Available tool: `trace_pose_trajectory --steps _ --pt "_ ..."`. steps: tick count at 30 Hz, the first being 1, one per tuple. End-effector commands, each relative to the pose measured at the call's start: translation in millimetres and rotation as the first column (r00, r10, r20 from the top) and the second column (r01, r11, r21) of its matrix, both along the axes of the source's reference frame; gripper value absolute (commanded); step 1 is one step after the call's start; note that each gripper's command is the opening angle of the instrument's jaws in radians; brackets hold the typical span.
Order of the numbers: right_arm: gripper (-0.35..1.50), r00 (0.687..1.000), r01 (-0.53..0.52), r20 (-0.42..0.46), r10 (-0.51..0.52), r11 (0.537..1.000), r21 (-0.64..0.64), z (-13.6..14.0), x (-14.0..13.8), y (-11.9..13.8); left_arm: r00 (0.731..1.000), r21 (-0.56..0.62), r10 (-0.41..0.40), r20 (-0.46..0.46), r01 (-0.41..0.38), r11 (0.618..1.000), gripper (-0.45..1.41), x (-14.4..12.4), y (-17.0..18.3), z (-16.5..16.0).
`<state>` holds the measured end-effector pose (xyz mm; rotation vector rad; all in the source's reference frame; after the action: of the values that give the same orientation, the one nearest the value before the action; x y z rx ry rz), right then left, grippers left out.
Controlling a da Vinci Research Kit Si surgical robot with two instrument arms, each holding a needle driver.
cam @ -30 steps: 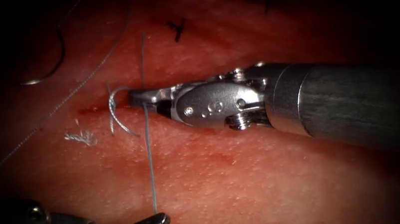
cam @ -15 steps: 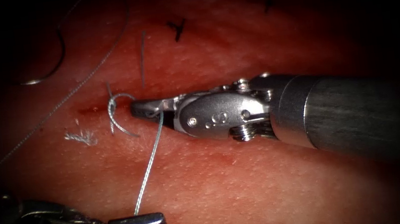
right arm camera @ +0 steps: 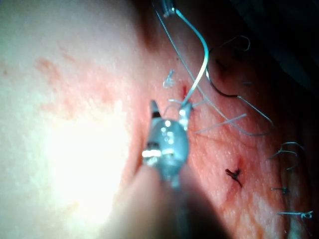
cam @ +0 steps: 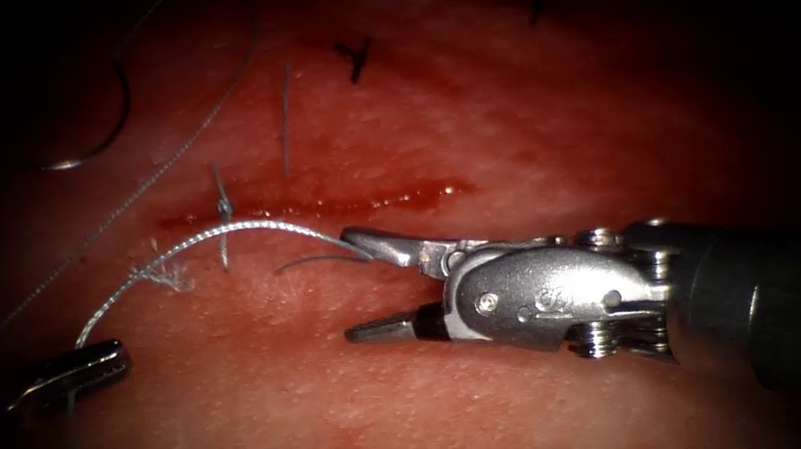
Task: Wound Closure
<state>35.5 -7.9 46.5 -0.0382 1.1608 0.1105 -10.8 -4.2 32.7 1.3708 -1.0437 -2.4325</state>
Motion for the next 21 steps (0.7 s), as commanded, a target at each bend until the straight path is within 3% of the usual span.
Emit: trace_pose_trajectory --steps 1,4,8,10,11,12,15,21 --pt "1.45 1.0 -0.004 0.001 0.004 1.0 0.005 0.2 0.9 0.6 1.0 -0.002 0.001 0.001 -0.001 1.0 -0.45 -0.7 0.3 0.5" --pt "1.47 1.0 -0.026 0.011 0.025 0.998 0.059 -0.1 0.5 2.3 0.999 -0.03 0.004 -0.04 -0.005 1.0 -0.45 0.2 0.8 0.4" --pt "1.32 0.999 -0.038 0.023 0.036 0.996 0.083 -0.1 -0.9 5.6 0.999 -0.046 0.02 -0.037 -0.022 0.999 -0.45 0.5 0.8 0.4" --pt "0.88 0.999 -0.029 0.032 0.027 0.997 0.074 -0.2 -2.2 8.0 0.999 -0.047 0.024 -0.034 -0.025 0.999 -0.45 0.7 0.7 0.4" --pt "0.12 0.999 -0.023 0.048 0.02 0.998 0.05 0.1 -2.9 10.2 0.999 -0.048 0.03 -0.027 -0.031 0.998 -0.45 0.7 0.8 0.4" --pt "-0.31 0.998 -0.023 0.051 0.021 0.998 0.05 0.4 -3.0 11.0 0.999 -0.049 0.034 -0.022 -0.035 0.998 -0.45 0.7 0.8 0.4" --pt "-0.35 0.999 0.04 0.03 -0.042 0.998 0.055 2.9 -0.9 13.3 0.996 -0.053 0.084 0.021 -0.083 0.995 -0.45 0.4 1.5 1.0" --pt "-0.35 0.998 0.06 -0.026 -0.06 0.998 0.026 6.0 4.8 12.0 0.992 -0.014 0.118 0.034 -0.118 0.993 -0.45 -0.7 2.4 2.6"
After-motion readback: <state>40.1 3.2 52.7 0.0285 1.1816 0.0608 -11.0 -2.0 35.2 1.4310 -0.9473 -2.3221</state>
